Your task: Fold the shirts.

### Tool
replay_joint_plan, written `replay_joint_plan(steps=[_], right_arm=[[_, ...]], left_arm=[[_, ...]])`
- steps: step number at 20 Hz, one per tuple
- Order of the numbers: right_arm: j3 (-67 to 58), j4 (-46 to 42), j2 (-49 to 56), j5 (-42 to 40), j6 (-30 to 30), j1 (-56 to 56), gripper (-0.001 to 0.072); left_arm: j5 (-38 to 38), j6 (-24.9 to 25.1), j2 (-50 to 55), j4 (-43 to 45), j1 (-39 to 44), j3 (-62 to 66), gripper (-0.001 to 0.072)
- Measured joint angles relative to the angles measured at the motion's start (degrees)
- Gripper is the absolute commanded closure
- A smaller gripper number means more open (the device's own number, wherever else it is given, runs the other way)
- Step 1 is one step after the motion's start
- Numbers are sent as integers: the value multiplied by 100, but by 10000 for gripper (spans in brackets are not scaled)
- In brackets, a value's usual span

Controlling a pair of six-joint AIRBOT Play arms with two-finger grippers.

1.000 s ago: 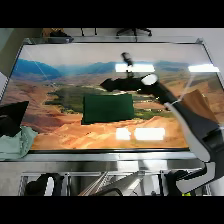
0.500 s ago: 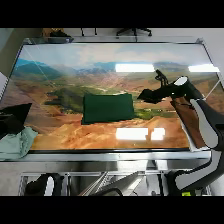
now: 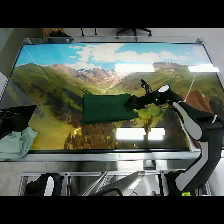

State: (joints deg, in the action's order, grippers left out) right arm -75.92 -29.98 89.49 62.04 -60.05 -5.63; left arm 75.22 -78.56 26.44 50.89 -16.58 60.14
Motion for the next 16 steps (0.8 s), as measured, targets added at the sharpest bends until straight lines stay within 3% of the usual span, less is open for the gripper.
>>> replay_joint_plan(steps=[1, 8, 13, 16], right_arm=[[-2, 188, 13, 0, 125, -15, 689], [-527, 1639, -697, 225, 560, 463, 689], [-857, 1847, -1871, 264, -219, 1751, 689], [-905, 1532, -2516, 332, -922, 2771, 689]], left_arm=[[-2, 20, -37, 0, 0, 0, 688], [-59, 66, -175, 9, 0, 0, 688], [-94, 157, -186, 11, 0, 0, 688], [-138, 216, -186, 11, 0, 0, 688]])
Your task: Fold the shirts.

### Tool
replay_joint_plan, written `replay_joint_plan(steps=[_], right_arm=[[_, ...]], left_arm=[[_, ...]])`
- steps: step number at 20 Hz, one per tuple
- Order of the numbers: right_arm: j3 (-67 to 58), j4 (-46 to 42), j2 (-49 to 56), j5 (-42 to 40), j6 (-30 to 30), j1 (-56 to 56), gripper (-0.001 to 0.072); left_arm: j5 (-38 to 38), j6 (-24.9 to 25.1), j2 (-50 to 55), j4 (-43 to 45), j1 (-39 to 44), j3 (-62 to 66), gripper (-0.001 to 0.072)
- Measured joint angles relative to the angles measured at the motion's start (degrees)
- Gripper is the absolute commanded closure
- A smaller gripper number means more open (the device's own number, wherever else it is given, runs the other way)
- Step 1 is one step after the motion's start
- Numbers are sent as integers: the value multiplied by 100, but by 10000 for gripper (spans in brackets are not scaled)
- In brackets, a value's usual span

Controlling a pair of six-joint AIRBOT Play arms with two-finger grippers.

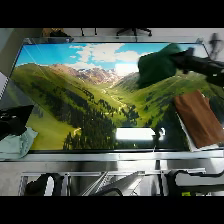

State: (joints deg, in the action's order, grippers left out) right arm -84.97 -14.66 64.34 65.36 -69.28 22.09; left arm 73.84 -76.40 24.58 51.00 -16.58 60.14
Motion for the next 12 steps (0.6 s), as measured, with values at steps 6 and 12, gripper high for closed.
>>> replay_joint_plan(steps=[6, 12], right_arm=[[-22, -1449, -809, 920, -1779, 2194, 689], [33, -3663, -1255, 2321, -3038, 3517, 688]], left_arm=[[-20, 42, 0, -2, 0, 0, 688], [-35, 127, 0, -4, 0, 0, 688]])
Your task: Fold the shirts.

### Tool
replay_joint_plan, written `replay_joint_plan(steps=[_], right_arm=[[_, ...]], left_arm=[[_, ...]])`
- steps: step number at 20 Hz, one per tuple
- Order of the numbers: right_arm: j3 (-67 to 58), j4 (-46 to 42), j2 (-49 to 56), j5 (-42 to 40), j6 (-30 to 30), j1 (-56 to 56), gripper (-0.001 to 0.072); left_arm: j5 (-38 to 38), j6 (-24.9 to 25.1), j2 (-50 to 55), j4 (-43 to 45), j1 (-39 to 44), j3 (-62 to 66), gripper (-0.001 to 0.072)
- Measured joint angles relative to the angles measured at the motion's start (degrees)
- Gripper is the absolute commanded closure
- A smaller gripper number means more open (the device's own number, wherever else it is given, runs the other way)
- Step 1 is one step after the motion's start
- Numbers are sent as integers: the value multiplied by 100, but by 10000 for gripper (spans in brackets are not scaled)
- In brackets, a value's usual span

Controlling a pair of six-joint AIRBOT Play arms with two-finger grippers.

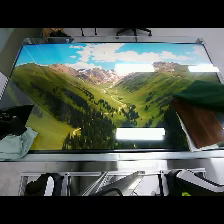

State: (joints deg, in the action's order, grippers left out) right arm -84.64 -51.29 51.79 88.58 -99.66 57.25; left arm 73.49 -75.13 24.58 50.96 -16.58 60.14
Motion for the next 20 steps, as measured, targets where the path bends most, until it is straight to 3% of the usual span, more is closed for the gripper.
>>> replay_joint_plan(steps=[2, 3, 5, 6, 11, 12, 13, 14, 15, 16, 17, 20], right_arm=[[177, -761, -72, 339, -199, 125, 687], [313, -1091, -103, 466, -289, 164, 646], [682, -1672, -133, 658, -413, 212, 90], [870, -1932, -131, 743, -413, 227, 55], [861, -2914, 83, 911, -243, 256, 74], [647, -2876, 133, 883, -229, 256, 197], [413, -2704, 177, 752, -210, 256, 391], [173, -2400, 214, 573, -205, 258, 504], [-24, -1971, 234, 367, -184, 251, 513], [-175, -1462, 240, 114, -131, 219, 652], [-278, -964, 240, -125, -70, 136, 689], [-402, 94, 205, -619, 267, -557, 690]], left_arm=[[-2, 39, 0, -2, 0, 0, 688], [-4, 63, 0, -2, 0, 0, 688], [-4, 90, 0, -2, 0, 0, 688], [-7, 125, 0, -2, 0, 0, 688], [-35, 214, 76, -4, 0, 0, 688], [-46, 229, 149, -9, 0, 0, 688], [-46, 236, 247, -37, 0, 0, 688], [-52, 262, 356, -96, 0, 0, 688], [-52, 304, 487, -192, 0, 4, 688], [-63, 367, 636, -310, 0, 17, 688], [-63, 424, 785, -455, 0, 44, 688], [-42, 516, 1069, -848, 15, 90, 688]])
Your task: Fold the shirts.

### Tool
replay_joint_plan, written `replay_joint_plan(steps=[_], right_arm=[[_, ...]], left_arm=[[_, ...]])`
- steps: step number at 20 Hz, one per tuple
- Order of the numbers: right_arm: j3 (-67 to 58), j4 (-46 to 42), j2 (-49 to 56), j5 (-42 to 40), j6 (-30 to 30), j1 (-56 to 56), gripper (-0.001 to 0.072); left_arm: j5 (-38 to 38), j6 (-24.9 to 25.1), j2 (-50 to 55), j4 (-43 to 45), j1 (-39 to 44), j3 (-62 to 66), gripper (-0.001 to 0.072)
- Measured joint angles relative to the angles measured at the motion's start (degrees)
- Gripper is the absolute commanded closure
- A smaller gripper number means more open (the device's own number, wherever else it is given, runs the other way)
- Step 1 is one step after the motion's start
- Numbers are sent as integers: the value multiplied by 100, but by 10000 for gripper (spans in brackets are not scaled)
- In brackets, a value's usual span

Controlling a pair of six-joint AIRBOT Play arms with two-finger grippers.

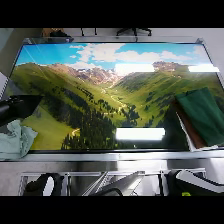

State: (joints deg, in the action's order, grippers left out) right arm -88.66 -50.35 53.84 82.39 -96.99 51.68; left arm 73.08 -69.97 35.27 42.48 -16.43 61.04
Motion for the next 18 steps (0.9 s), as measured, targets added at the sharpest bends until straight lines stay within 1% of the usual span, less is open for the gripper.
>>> replay_joint_plan(steps=[1, 2, 4, 8, 10, 13, 16, 18], right_arm=[[66, 245, -96, -160, 245, -619, 690], [179, 269, -199, -240, 398, -1058, 690], [636, 81, -522, -433, 649, -2055, 689], [2382, -365, -1502, -802, 903, -3978, 689], [3333, -485, -1976, -1110, 968, -4725, 689], [4144, -557, -2369, -1460, 1012, -5274, 689], [4457, -577, -2520, -1613, 1016, -5482, 689], [4544, -590, -2564, -1663, 1025, -5543, 689]], left_arm=[[0, 15, 28, -173, 68, -98, 689], [-2, 17, -11, -264, 153, -238, 689], [-7, -7, -214, -358, 413, -673, 688], [-127, -205, -920, -426, 1309, -1963, 689], [-424, -402, -1318, -446, 1869, -2592, 688], [-892, -684, -1746, -455, 2592, -3202, 688], [-1259, -859, -1880, -459, 3086, -3477, 688], [-1386, -909, -1781, -461, 3287, -3554, 688]])
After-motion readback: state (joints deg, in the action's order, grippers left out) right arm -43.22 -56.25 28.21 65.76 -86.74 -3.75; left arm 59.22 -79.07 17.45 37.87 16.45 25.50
